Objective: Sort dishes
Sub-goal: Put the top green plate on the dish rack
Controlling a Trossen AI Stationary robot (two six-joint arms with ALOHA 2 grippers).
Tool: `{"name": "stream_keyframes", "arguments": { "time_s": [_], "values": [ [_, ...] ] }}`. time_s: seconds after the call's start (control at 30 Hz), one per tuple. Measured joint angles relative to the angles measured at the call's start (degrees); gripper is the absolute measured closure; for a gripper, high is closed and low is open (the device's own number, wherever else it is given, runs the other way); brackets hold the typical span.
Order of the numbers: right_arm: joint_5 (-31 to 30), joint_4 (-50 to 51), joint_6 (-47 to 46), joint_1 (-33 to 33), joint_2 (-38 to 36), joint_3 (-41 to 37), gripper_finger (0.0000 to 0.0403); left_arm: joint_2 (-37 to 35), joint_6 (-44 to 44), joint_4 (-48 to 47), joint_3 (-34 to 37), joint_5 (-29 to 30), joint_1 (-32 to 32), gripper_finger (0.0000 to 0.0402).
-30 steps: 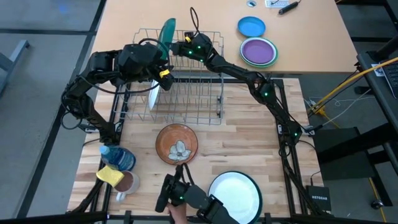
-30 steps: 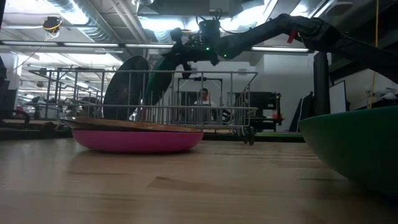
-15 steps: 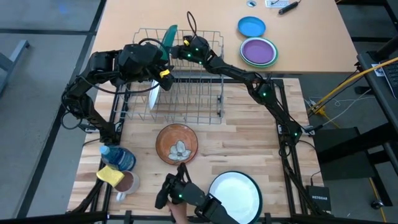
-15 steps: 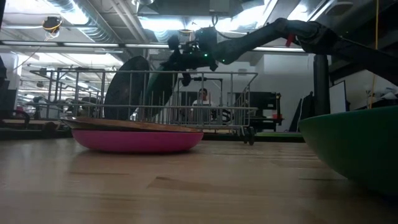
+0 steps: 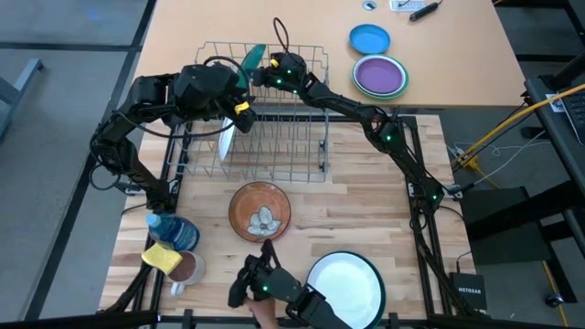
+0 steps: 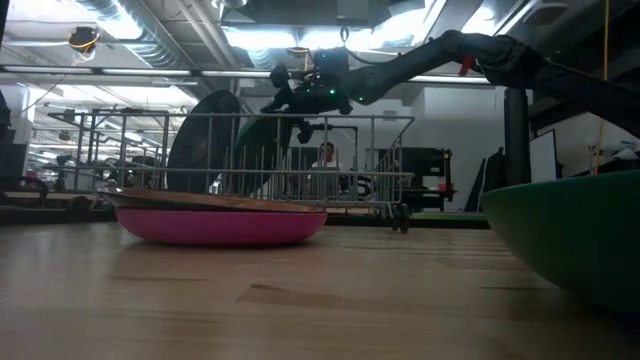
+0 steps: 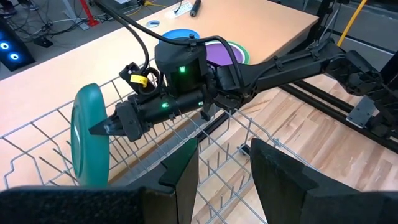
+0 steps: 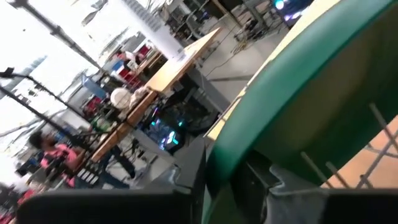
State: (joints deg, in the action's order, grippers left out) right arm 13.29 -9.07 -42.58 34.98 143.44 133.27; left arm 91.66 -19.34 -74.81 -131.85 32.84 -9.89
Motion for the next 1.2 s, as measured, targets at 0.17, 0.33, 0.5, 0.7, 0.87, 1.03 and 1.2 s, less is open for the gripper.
{"name": "stream_keyframes", "arguments": {
  "time_s": [0.17,0.33,0.5,0.7,0.87,1.03,1.2],
  "values": [
    [3.9,-0.1,1.8,-0.1,0.0,0.0,0.0379,0.0,-0.2,0.0,0.0,0.0,0.0,0.0267],
    [6.2,-1.9,1.9,-0.2,0.0,0.0,0.0385,0.0,-0.2,0.0,0.0,0.0,0.0,0.0267],
    [8.5,-7.1,2.1,-0.5,0.0,0.0,0.0395,0.0,-0.2,0.0,0.0,0.0,0.0,0.0267],
    [9.8,-9.5,2.0,-0.8,0.0,0.0,0.0395,0.0,-0.2,0.0,0.0,0.0,0.0,0.0267],
    [9.8,-7.1,2.8,-0.7,0.0,0.0,0.0395,0.0,-0.2,0.0,0.0,0.0,0.0,0.0267],
    [9.8,-4.6,5.4,-0.1,-0.1,0.0,0.0395,0.0,-0.2,0.0,0.0,0.0,0.0,0.0267],
    [10.6,-4.5,5.9,0.2,-0.1,0.0,0.0395,0.0,-0.2,0.0,0.0,0.0,0.0,0.0267]
  ]
}}
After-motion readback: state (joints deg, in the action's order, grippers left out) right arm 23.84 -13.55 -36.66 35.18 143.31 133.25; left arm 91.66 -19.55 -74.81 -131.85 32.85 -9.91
